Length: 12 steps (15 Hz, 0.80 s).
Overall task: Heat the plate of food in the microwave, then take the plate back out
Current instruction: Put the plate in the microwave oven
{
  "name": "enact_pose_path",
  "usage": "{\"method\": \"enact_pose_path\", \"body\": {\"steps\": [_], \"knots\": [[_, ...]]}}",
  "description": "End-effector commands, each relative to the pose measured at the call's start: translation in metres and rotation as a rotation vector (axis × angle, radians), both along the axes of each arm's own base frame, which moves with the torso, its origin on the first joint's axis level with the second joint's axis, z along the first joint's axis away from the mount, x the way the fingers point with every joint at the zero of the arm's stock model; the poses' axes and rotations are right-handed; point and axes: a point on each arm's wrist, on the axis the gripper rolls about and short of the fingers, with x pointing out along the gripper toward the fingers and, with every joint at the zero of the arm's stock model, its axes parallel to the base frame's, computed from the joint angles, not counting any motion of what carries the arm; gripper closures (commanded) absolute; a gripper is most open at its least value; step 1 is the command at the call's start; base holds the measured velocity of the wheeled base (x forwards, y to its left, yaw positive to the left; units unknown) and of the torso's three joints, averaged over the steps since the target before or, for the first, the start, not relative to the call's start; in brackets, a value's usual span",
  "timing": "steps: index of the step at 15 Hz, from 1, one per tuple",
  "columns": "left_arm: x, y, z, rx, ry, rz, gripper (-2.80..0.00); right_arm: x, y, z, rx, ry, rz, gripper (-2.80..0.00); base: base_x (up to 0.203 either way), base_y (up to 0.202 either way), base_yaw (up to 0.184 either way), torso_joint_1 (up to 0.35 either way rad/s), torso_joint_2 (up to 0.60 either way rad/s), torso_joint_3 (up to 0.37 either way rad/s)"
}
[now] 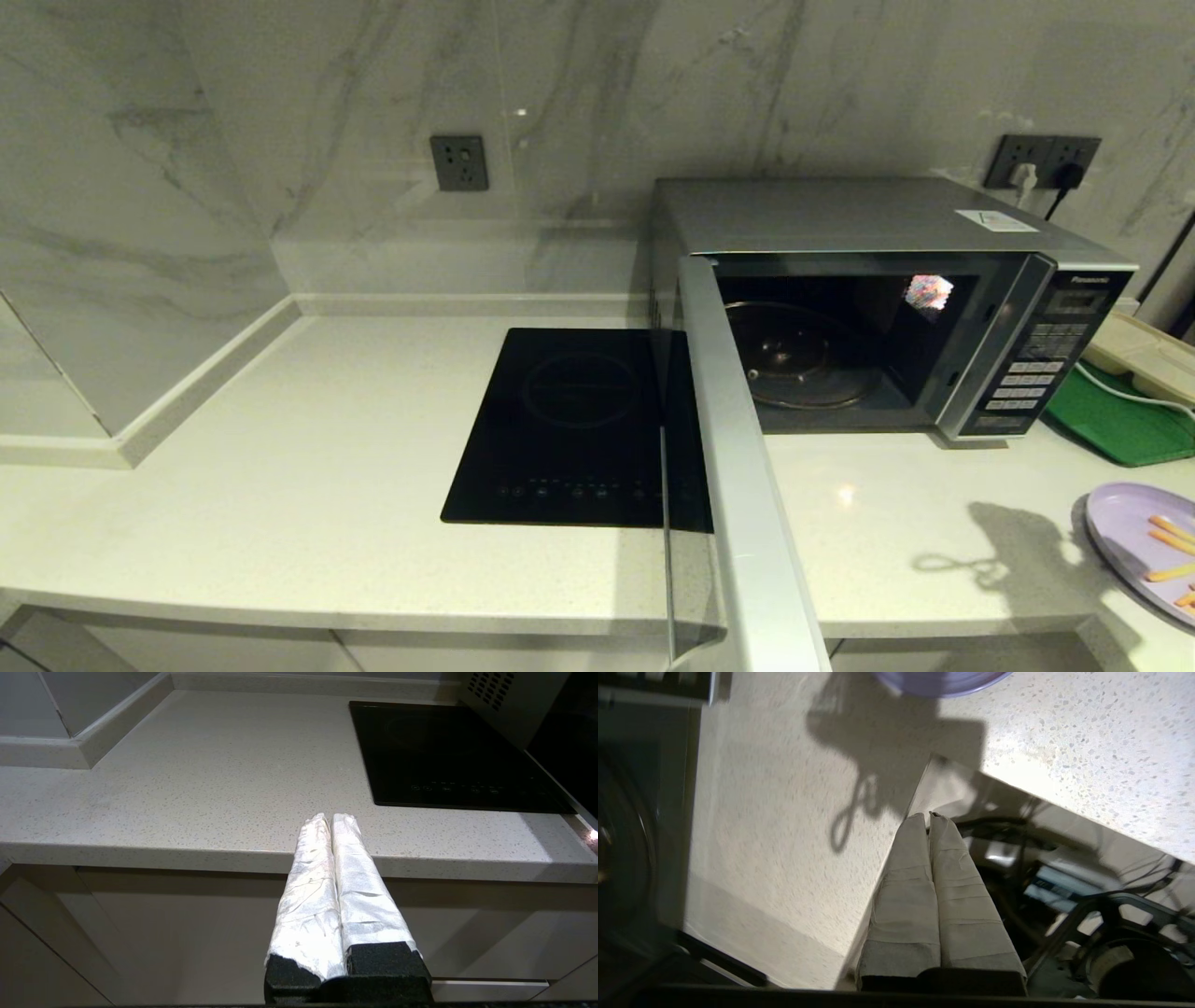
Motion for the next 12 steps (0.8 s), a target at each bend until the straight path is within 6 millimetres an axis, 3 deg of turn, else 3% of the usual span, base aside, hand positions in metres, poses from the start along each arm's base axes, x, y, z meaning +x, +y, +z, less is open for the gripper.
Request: {"method": "enact_pose_path", "body": {"steps": [1, 7, 8, 12], "knots": [[0.0, 0.0, 0.0, -0.001, 0.0, 0.001, 0.0, -0.006, -0.046, -0.028, 0.142, 0.0, -0.075, 0.0, 0.0, 0.0, 0.0, 0.0, 0.0, 0.0], [0.0, 0.0, 0.0, -0.001, 0.0, 0.001, 0.0, -0.016, -0.108, -0.084, 0.146, -0.007, 0.01, 0.0, 0.0, 0.0, 0.0, 0.0, 0.0, 0.0], [0.0, 0.0, 0.0, -0.001, 0.0, 0.001, 0.0, -0.016, -0.115, -0.091, 0.152, 0.001, -0.001, -2.8, 0.0, 0.0, 0.0, 0.0, 0.0, 0.0], [0.0, 0.0, 0.0, -0.001, 0.001, 0.001, 0.0, -0.02, -0.14, -0.115, 0.173, 0.015, -0.069, -2.8, 0.0, 0.0, 0.0, 0.0, 0.0, 0.0]]}}
